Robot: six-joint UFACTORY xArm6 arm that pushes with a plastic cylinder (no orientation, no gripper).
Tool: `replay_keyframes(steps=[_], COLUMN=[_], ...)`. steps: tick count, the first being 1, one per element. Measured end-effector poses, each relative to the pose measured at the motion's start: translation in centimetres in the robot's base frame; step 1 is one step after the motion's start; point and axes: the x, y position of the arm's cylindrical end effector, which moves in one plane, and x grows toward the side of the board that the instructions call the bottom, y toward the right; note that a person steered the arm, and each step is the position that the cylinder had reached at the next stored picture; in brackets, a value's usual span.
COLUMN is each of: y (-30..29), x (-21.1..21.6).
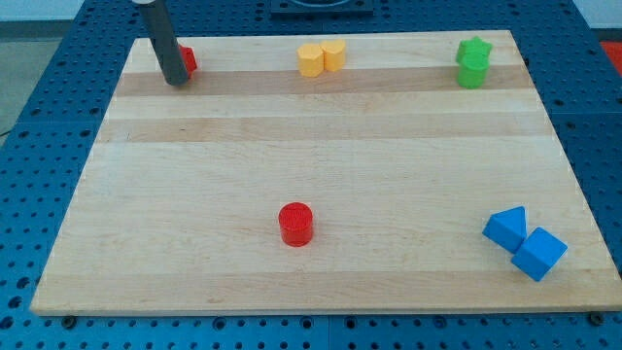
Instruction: Point your arm to the bottom center
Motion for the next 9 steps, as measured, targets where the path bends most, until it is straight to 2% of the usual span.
replay_keyframes(steps=[3, 4, 6, 7, 8, 9], y=[0.0, 0.0, 0.0, 1.2, 5.4, 5.7], x=[0.2, 5.5, 22.1, 28.8, 33.4, 33.5])
